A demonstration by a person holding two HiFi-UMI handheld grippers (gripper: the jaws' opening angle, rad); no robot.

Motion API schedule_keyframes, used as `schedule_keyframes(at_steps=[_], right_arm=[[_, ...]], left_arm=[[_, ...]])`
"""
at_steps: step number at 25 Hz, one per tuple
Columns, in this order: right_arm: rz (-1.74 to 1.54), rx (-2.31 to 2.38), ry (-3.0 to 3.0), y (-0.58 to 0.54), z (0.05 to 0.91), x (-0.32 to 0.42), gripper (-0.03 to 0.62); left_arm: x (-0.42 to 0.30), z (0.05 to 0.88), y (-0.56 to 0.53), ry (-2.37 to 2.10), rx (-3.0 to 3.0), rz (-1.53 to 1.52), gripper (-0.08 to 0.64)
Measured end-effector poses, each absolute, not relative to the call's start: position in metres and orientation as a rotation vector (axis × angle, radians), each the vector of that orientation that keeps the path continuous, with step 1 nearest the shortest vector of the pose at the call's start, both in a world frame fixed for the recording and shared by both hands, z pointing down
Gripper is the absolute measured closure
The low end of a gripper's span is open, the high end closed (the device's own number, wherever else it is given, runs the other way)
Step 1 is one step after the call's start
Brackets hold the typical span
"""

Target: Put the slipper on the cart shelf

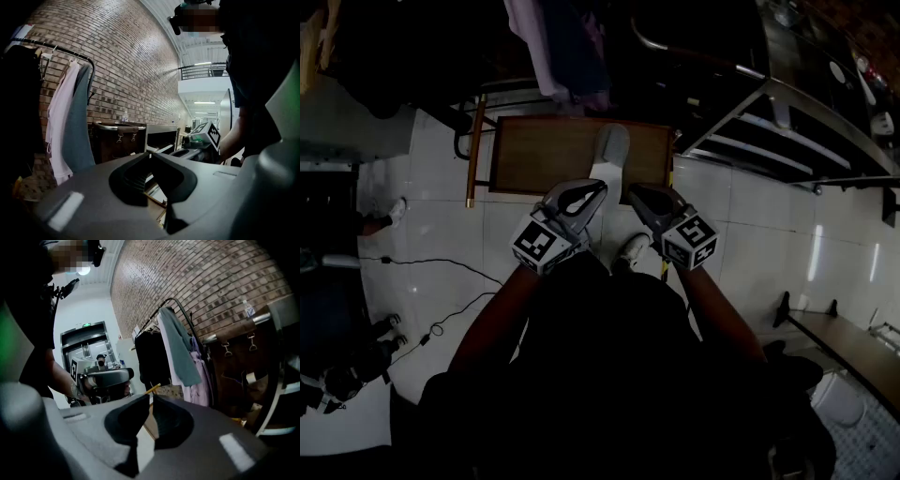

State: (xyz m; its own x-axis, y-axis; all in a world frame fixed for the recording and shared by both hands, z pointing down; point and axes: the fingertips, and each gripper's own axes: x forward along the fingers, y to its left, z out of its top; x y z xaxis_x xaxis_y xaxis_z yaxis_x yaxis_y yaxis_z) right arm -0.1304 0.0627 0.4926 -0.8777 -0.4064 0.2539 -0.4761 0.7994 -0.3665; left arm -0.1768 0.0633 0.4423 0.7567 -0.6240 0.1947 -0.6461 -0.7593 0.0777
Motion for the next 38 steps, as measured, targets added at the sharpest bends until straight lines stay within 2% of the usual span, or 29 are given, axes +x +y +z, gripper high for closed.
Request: schedule_keyframes(at_steps=[8,18,27,38], right_arm=[[0.828,0.612,-2.663,0.058,0.574,-0.145,0.553],[1.402,0.734,-2.269,0.037,0.714,-0.157,0.353],[1.674,0.773,-2.003,0.036,0.793,-0.151,0.341],[1.897,0.646,-1.869,0.042,0.825,-0.175,0.314]], left_arm=[[-0.187,0.457,0.046,-0.996,2.77,0.27,0.543],[-0.219,0.488,0.002,-0.87,2.785,0.284,0.543],[-0.218,0.511,-0.019,-0.775,2.758,0.272,0.543],[-0.217,0.52,-0.043,-0.802,2.712,0.264,0.543]])
